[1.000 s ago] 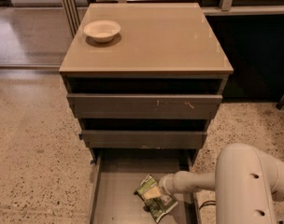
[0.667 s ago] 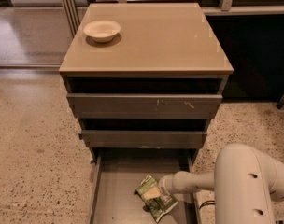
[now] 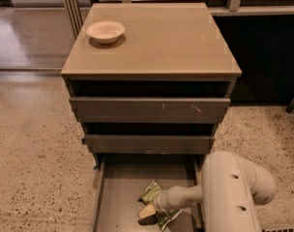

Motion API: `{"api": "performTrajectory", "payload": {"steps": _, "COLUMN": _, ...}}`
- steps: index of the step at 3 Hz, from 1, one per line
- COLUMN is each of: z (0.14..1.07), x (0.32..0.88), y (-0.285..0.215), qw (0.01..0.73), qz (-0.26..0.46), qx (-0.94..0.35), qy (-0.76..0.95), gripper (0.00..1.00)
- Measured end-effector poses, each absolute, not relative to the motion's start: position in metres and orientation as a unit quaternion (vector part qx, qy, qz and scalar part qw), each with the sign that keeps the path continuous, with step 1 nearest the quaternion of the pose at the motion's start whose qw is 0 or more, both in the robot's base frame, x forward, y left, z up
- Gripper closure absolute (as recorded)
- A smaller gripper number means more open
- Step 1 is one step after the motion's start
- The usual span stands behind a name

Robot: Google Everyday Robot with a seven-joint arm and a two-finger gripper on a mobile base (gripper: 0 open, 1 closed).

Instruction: Pick green jalapeno chip bag from bottom drawer and place on counter

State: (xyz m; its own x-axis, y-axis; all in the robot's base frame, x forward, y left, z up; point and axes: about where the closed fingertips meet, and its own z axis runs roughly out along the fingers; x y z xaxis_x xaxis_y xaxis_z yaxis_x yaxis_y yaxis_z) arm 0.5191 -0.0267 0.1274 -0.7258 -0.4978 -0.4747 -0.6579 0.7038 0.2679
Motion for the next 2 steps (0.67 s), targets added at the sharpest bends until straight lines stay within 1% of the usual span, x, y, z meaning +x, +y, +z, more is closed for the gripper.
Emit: {"api": "performTrajectory", "payload": {"steps": 2, "z": 0.1177, "x": 0.5155, "y": -0.0209, "qw": 0.174, "qz": 0.211, "qx": -0.327, "qy": 0.905, "gripper": 0.00}}
